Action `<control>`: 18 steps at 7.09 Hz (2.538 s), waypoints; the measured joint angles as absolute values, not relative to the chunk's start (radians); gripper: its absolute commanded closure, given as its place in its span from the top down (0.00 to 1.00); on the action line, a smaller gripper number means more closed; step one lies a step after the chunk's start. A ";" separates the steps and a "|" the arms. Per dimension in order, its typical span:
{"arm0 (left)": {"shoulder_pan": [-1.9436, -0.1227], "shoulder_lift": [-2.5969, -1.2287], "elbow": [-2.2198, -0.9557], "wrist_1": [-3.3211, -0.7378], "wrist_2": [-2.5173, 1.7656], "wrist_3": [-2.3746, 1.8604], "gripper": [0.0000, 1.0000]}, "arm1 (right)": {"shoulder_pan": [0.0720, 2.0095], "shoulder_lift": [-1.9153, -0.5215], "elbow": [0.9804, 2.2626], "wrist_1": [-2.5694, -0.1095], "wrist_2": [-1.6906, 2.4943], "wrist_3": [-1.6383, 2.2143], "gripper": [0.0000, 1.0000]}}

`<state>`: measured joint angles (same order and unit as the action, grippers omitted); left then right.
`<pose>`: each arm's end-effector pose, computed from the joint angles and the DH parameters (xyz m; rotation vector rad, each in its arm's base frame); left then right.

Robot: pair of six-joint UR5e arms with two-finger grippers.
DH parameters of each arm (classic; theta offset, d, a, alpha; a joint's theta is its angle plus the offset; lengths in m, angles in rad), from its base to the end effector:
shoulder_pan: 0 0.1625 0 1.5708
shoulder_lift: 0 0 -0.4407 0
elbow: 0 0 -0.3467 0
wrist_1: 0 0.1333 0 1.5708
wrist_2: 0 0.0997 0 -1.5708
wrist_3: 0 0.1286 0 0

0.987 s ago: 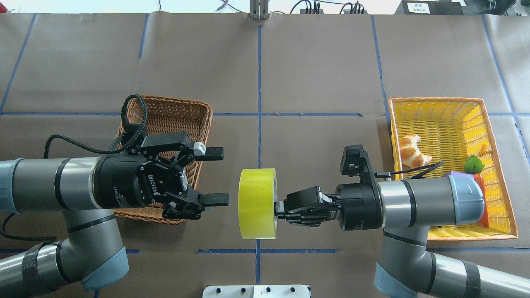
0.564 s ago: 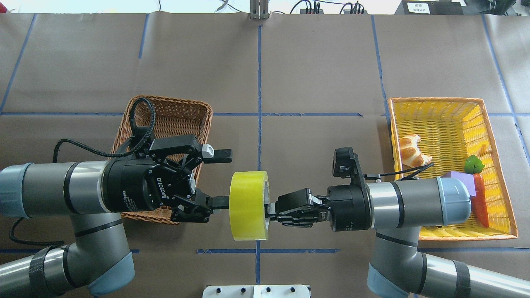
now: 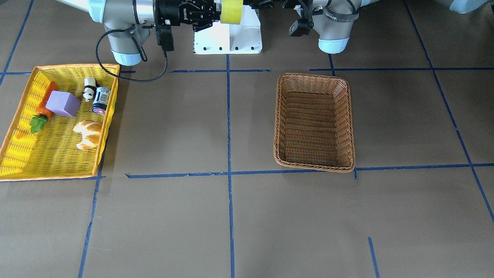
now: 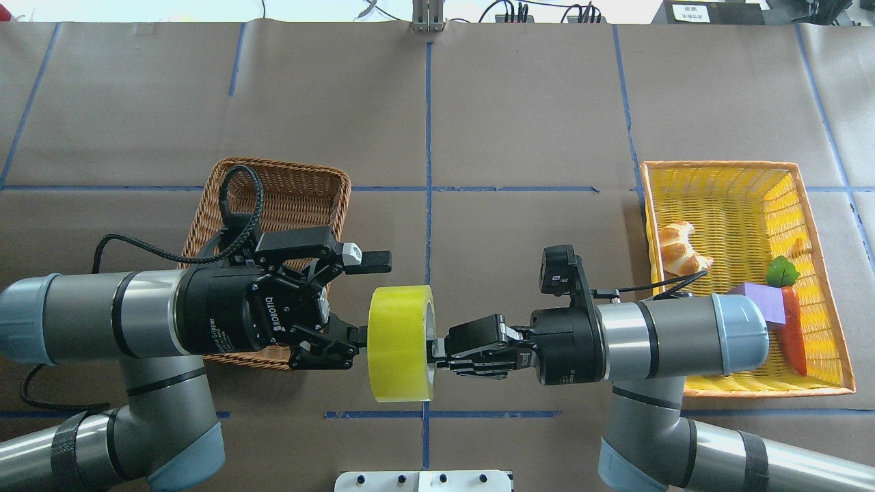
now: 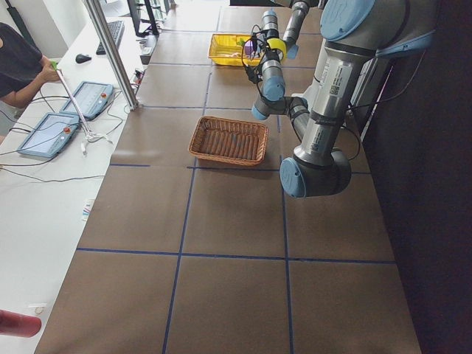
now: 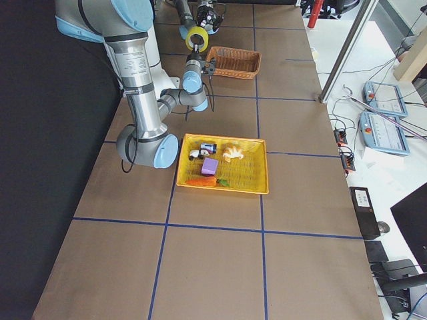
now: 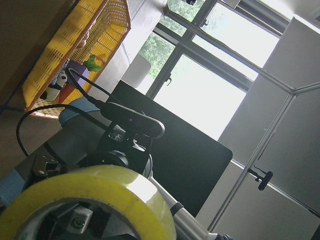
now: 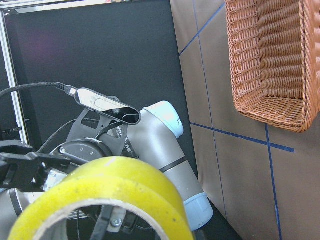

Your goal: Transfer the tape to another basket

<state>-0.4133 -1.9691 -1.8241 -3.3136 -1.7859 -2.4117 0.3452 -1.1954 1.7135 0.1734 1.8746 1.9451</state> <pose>0.3777 -0.2812 0.1985 -0.6072 2.3188 -0.3415 -0.4325 -0.2563 0.2458 -0.1921 -2.2171 0.0495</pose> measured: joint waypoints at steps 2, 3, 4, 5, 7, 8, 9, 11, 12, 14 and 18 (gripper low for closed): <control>-0.413 -1.969 -1.828 -3.313 -1.786 -2.411 0.61 | 0.339 -1.194 1.712 0.173 1.872 1.945 0.20; -0.413 -1.967 -1.829 -3.313 -1.786 -2.411 0.33 | 0.337 -1.194 1.712 0.174 1.869 1.945 0.99; -0.413 -1.962 -1.830 -3.311 -1.787 -2.410 0.17 | 0.334 -1.194 1.712 0.174 1.865 1.945 1.00; -0.413 -1.958 -1.833 -3.303 -1.789 -2.410 0.09 | 0.332 -1.193 1.712 0.175 1.860 1.946 1.00; -0.413 -1.956 -1.839 -3.286 -1.792 -2.409 0.08 | 0.330 -1.193 1.716 0.176 1.835 1.946 1.00; -0.413 -1.956 -1.841 -3.284 -1.793 -2.408 0.08 | 0.329 -1.193 1.717 0.176 1.827 1.945 1.00; -0.413 -1.956 -1.842 -3.284 -1.794 -2.408 0.08 | 0.329 -1.193 1.717 0.176 1.824 1.945 1.00; -0.421 -1.937 -1.868 -3.283 -1.804 -2.408 0.08 | 0.330 -1.197 1.717 0.176 1.823 1.945 1.00; -0.449 -1.897 -1.898 -3.280 -1.844 -2.408 0.08 | 0.333 -1.201 1.718 0.176 1.824 1.943 1.00; -0.567 -1.842 -1.920 -3.257 -1.991 -2.407 0.08 | 0.372 -1.211 1.723 0.156 1.838 1.941 1.00; -0.732 -1.851 -1.929 -2.903 -2.234 -2.192 0.08 | 0.678 -1.225 1.876 -0.393 2.072 1.803 1.00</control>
